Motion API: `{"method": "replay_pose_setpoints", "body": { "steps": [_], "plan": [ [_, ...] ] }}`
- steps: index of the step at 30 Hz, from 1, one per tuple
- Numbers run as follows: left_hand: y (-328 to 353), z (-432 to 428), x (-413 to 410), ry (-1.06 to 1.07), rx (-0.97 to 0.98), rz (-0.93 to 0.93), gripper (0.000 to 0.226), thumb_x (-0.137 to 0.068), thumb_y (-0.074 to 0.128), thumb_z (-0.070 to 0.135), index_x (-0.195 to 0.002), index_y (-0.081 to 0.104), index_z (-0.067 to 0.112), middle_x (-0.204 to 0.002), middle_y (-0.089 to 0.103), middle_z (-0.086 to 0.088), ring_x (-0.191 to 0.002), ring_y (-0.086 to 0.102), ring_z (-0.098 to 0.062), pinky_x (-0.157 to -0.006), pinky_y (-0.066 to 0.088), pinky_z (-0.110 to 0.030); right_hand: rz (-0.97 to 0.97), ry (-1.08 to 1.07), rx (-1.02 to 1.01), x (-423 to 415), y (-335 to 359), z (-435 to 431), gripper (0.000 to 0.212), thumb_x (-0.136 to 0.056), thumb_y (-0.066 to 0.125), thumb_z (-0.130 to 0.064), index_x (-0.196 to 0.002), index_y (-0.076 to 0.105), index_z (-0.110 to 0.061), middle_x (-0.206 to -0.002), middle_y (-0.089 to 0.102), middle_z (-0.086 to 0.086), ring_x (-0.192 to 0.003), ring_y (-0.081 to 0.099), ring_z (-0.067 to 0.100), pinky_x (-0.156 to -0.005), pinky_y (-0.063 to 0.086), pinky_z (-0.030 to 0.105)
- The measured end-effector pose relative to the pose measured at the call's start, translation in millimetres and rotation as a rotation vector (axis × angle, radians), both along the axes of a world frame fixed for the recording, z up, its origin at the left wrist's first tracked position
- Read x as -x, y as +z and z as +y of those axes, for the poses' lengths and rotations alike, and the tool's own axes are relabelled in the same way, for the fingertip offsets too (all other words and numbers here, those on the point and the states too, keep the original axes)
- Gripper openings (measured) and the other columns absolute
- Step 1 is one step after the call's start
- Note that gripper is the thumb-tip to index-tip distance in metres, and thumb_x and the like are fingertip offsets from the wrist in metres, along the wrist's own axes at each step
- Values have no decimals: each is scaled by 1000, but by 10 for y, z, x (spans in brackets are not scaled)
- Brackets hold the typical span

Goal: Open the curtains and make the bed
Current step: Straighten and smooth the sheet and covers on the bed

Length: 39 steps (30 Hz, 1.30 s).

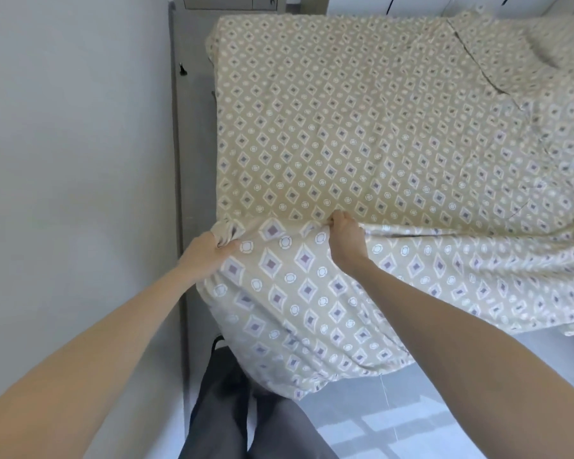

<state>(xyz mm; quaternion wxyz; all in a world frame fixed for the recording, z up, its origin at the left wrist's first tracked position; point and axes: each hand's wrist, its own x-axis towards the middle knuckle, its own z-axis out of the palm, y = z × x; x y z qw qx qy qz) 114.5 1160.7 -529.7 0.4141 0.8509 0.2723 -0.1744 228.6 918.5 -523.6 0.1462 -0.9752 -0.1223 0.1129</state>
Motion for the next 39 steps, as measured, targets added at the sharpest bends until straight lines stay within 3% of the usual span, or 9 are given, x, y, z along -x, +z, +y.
{"method": "replay_pose_setpoints", "body": {
  "steps": [7,12,20,23,26,28,30,34,39],
  "plan": [
    [-510,330,-577,-8,-109,53,53,-93,50,49,-61,27,13,-55,33,-2,-51,36,-20,-52,26,-30,18,-147,-80,-462,-495,362,24,-91,37,7,-104,56,-2,-109,60,14,-89,58,33,-73,48,41],
    [-1142,669,-1046,21,-67,105,42,-95,46,43,-102,57,3,-85,56,-5,-88,58,-28,-72,41,-32,83,-261,-126,-817,-1146,616,26,-93,33,4,-107,55,0,-106,62,13,-85,55,32,-66,40,34],
    [-2003,775,-1305,178,3,182,37,-96,39,28,-63,43,13,-64,44,-3,-68,45,-25,-55,31,-28,207,-373,-204,-968,-2014,807,21,-92,32,4,-96,51,-3,-86,54,9,-73,46,26,-59,31,31],
    [-2242,780,-1294,307,92,228,26,-99,36,21,-105,54,4,-100,56,-13,-89,51,-29,-73,37,-30,277,-359,-264,-968,-2245,856,31,-89,28,11,-76,40,-14,-91,46,8,-75,42,22,-55,30,28],
    [-2426,740,-1177,388,245,359,57,-95,45,24,-146,23,11,-142,42,-10,-125,45,-31,-102,41,-40,338,-291,-245,-972,-2413,807,27,-88,31,11,-89,52,-6,-120,48,13,-96,50,26,-68,33,22],
    [-2465,637,-1047,362,275,406,80,-94,52,26,-152,-3,17,-156,21,-7,-140,30,-30,-113,30,-43,324,-241,-253,-937,-2429,759,31,-86,35,13,-107,52,-1,-146,35,13,-124,46,28,-78,38,24],
    [-2455,483,-887,395,310,422,88,-95,53,24,-150,-16,19,-160,8,-5,-144,21,-28,-115,22,-41,269,-194,-276,-825,-2359,727,46,-84,39,17,-122,49,-8,-157,20,6,-123,47,22,-76,47,33],
    [-2456,139,-456,545,446,451,100,-90,61,30,-149,-19,21,-159,10,-2,-142,26,-27,-115,28,-42,192,-123,-263,-375,-2201,564,61,-82,43,17,-132,43,-20,-159,13,1,-82,57,28,-56,49,40],
    [-2389,-349,214,653,493,510,96,-87,64,25,-152,-6,20,-154,25,-6,-135,37,-29,-110,34,-44,214,-94,-222,337,-2195,121,40,-89,48,3,-124,45,-14,-133,39,4,-100,55,26,-59,45,32]
  ]
}}
